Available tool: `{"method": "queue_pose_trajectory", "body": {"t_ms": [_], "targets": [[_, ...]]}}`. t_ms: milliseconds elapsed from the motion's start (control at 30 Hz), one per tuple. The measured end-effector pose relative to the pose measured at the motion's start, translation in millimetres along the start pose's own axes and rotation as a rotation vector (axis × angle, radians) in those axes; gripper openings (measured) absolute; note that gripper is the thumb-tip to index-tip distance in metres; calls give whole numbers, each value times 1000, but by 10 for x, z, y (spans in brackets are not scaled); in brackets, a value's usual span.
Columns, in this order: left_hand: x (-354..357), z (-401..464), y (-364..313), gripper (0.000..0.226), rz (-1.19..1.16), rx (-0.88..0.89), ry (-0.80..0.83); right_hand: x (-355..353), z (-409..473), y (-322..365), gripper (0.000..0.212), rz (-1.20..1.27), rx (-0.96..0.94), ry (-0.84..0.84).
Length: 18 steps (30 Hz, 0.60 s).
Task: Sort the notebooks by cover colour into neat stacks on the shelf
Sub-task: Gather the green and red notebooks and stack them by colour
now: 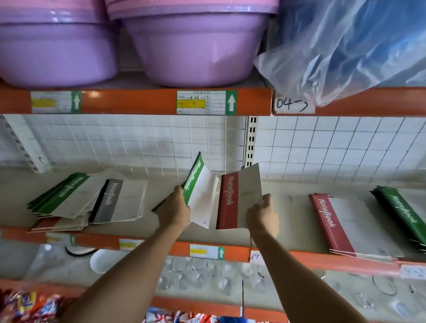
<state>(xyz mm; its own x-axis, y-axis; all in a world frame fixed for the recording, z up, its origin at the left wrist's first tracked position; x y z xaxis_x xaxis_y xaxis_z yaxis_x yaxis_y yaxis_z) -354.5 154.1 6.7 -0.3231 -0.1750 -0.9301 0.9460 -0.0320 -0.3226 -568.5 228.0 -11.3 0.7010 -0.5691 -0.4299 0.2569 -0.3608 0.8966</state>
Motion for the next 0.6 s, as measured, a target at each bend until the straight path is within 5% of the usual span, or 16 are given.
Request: {"method": "queue_pose_trajectory", "body": {"t_ms": [500, 600], "targets": [[233, -342, -1045, 27, -99, 160, 90, -1163, -109, -436, 44, 30, 40, -230], [296, -491, -1332, 27, -128, 189, 100, -1463, -98, -591, 30, -11, 45, -252]]}}
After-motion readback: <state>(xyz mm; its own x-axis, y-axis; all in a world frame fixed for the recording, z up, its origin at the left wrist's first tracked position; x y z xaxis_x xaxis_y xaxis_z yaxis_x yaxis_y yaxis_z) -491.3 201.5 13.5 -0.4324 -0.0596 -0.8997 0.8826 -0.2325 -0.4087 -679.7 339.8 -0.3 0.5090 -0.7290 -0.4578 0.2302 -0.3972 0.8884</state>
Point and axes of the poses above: each hand's wrist, its own z-axis towards the middle knuckle, its own x-axis out of the palm, y = z × x, the point moved 3 cm from there along z, towards the middle knuckle, and after that the axes turned 8 degrees about z, right-handed, at the moved point
